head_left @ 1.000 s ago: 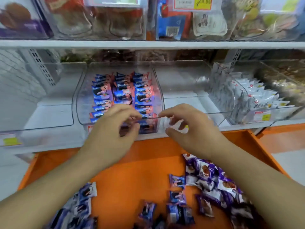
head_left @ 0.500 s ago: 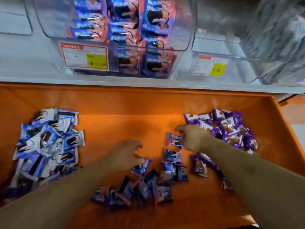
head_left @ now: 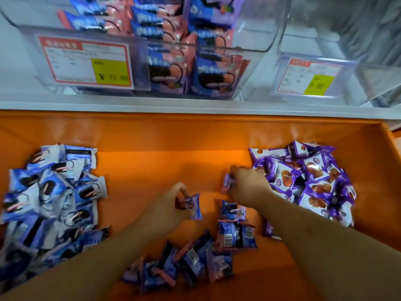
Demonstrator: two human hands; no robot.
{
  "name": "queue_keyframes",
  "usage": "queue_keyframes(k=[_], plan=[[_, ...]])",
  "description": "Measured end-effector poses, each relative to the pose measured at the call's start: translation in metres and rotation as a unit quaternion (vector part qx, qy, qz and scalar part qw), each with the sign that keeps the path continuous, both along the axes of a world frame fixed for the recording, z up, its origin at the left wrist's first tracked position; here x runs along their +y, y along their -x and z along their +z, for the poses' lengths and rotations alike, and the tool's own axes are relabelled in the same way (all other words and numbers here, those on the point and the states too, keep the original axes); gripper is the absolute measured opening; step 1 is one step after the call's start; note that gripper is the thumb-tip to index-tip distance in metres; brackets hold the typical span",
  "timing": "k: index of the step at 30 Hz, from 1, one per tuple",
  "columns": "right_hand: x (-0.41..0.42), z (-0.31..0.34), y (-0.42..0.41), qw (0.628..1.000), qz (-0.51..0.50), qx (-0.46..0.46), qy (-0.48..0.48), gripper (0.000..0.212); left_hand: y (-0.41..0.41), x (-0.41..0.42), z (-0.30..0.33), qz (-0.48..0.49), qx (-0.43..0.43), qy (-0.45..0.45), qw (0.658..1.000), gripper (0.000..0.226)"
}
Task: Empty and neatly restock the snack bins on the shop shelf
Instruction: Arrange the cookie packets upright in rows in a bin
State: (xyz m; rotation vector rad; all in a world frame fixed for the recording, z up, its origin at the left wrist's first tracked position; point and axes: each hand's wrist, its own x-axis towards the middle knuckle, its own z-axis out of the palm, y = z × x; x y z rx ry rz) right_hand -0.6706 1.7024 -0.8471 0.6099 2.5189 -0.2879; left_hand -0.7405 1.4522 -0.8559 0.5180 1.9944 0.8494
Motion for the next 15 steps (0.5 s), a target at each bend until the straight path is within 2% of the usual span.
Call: queue_keyframes(k=[3,5,11,15], plan=[[-0.008,0.034,0.016,0.987,-0.082,0.071,0.121,0.04,0.014,-0.009,0.038,0.051,-0.012,-0.039,0.998,0.034],[-0.019,0.07,0.028,0.968,-0.106,0.101,0.203,0.045,0.023,-0.019,0.07,0.077,0.002,-0.048,0.996,0.036],[-0.069,0.196,0.038,0.914,-0.092,0.176,0.355,0.02,0.042,-0.054,0.181,0.101,0.087,-0.073,0.988,0.042],[-0.099,0.265,0.019,0.848,-0.146,0.223,0.458,0.012,0.035,-0.074,0.253,0.123,0.109,-0.12,0.979,0.037]])
